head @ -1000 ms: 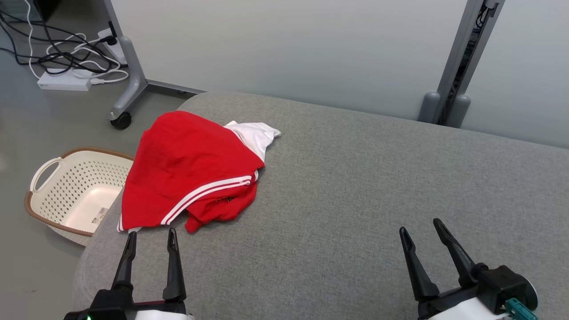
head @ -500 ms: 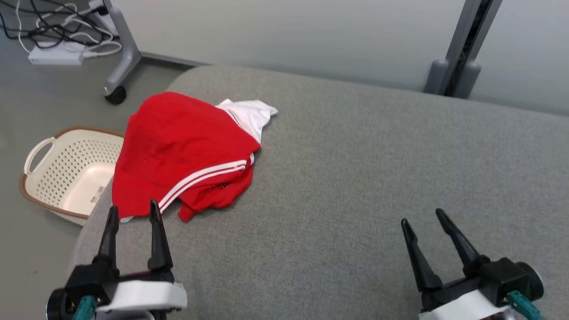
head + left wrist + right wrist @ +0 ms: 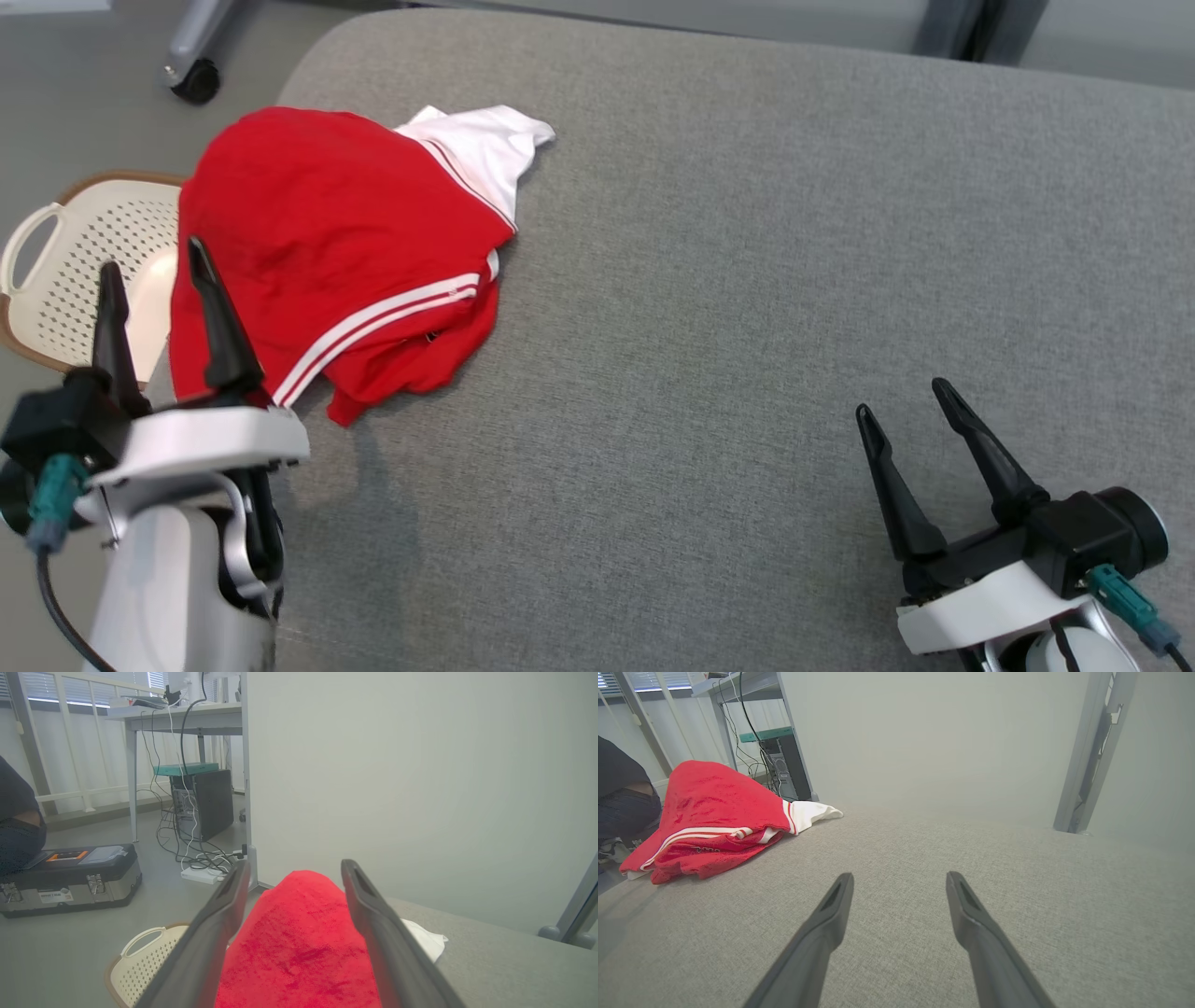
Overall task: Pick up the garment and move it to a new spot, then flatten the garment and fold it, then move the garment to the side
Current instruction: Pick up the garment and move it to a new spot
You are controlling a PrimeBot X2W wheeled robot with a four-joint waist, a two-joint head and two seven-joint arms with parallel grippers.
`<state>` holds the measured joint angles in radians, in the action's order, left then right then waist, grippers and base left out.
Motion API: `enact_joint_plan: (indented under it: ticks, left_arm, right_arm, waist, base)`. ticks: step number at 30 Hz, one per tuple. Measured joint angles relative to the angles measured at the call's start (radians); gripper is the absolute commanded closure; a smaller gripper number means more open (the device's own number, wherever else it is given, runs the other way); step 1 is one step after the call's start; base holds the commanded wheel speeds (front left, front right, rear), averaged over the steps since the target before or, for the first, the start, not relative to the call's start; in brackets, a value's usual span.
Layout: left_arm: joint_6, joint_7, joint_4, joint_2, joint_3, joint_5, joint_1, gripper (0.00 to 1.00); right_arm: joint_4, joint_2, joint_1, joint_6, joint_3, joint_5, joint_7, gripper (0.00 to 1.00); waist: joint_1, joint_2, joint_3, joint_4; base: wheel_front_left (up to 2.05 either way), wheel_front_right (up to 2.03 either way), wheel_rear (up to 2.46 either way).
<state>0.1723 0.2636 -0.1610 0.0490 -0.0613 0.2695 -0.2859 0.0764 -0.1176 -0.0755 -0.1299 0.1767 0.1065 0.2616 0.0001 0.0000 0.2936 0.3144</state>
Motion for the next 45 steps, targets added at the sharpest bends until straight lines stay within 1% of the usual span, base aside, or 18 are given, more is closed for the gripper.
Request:
enact_joint_plan:
  ticks: [2,5,8,10,12,14,17,20,27,32,33,34,35,38,45]
  left_arm:
    - [-0.006,0.0,-0.015,-0.001,-0.013,-0.002,-0.025,0.0]
    - [-0.033,0.0,-0.085,-0.001,-0.058,-0.007,-0.102,0.0]
    - [-0.053,0.0,-0.169,0.006,-0.102,0.01,-0.184,0.0]
    - [-0.066,0.0,-0.267,0.018,-0.133,0.034,-0.254,0.0]
    - [-0.066,-0.034,-0.35,0.029,-0.143,0.052,-0.295,0.0]
    - [-0.072,-0.091,-0.421,0.03,-0.165,0.104,-0.343,0.0]
    - [-0.085,-0.205,-0.52,0.035,-0.179,0.154,-0.404,0.0]
    - [-0.087,-0.26,-0.576,0.06,-0.179,0.164,-0.442,0.0]
    - [-0.088,-0.324,-0.68,0.078,-0.164,0.171,-0.47,0.0]
    - [-0.084,-0.325,-0.717,0.092,-0.147,0.16,-0.485,0.0]
    - [-0.087,-0.33,-0.724,0.093,-0.142,0.158,-0.487,0.53]
    - [-0.09,-0.335,-0.731,0.093,-0.137,0.157,-0.49,0.88]
    - [-0.092,-0.335,-0.735,0.094,-0.136,0.157,-0.495,1.0]
    - [-0.1,-0.337,-0.745,0.095,-0.13,0.158,-0.503,1.0]
    - [-0.11,-0.217,-0.704,0.104,-0.145,0.167,-0.503,1.0]
  right_arm:
    - [-0.001,-0.005,-0.006,0.0,0.001,0.0,0.0,0.0]
    - [-0.004,-0.015,-0.021,0.0,0.002,0.001,0.0,0.0]
    - [-0.008,-0.023,-0.032,0.0,-0.001,0.002,0.0,0.0]
    - [-0.015,-0.03,-0.043,0.0,-0.003,0.004,0.0,0.0]
    - [-0.017,-0.032,-0.044,0.0,-0.003,0.006,0.0,0.0]
    - [-0.018,-0.033,-0.049,0.0,-0.003,0.007,0.0,0.0]
    - [-0.019,-0.032,-0.062,0.0,0.001,0.009,0.0,0.0]
    - [-0.018,-0.029,-0.066,0.0,0.005,0.01,0.0,0.0]
    - [-0.015,-0.019,-0.086,0.0,0.009,0.013,0.0,0.0]
    - [-0.016,-0.017,-0.099,0.0,0.003,0.016,0.0,0.0]
    - [-0.016,-0.017,-0.099,0.0,0.001,0.016,0.0,0.0]
    - [-0.016,-0.016,-0.099,0.0,0.001,0.016,0.0,0.0]
    - [-0.016,-0.016,-0.099,0.0,-0.001,0.016,0.0,0.0]
    - [-0.015,-0.013,-0.1,0.0,-0.002,0.017,0.0,0.0]
    - [-0.003,-0.002,-0.1,0.0,0.004,0.02,0.0,0.0]
  waist:
    - [0.0,0.0,0.01,-0.004]
    - [0.0,0.0,0.038,-0.017]
    - [0.0,0.0,0.067,-0.031]
    - [0.0,0.0,0.094,-0.045]
    - [0.0,0.0,0.11,-0.054]
    - [0.0,0.0,0.124,-0.063]
    - [0.0,0.0,0.143,-0.075]
    - [0.0,0.0,0.158,-0.086]
    - [0.0,0.0,0.175,-0.108]
    - [0.0,0.0,0.178,-0.116]
    - [0.0,0.0,0.178,-0.117]
    - [0.0,0.0,0.178,-0.117]
    - [0.0,0.0,0.178,-0.117]
    - [0.0,0.0,0.177,-0.117]
    - [0.0,0.0,0.154,-0.118]
  base:
    - [0.0,0.0,0.0]
    - [0.0,0.0,0.0]
    - [0.0,0.0,0.0]
    - [0.0,0.0,0.0]
    - [0.0,0.0,0.0]
    - [0.0,0.0,0.0]
    - [0.0,0.0,0.0]
    - [0.0,0.0,0.0]
    - [0.0,0.0,0.0]
    - [0.0,0.0,0.0]
    - [0.0,0.0,0.0]
    - [0.0,0.0,0.0]
    - [0.0,0.0,0.0]
    - [0.0,0.0,0.0]
    - [0.0,0.0,0.0]
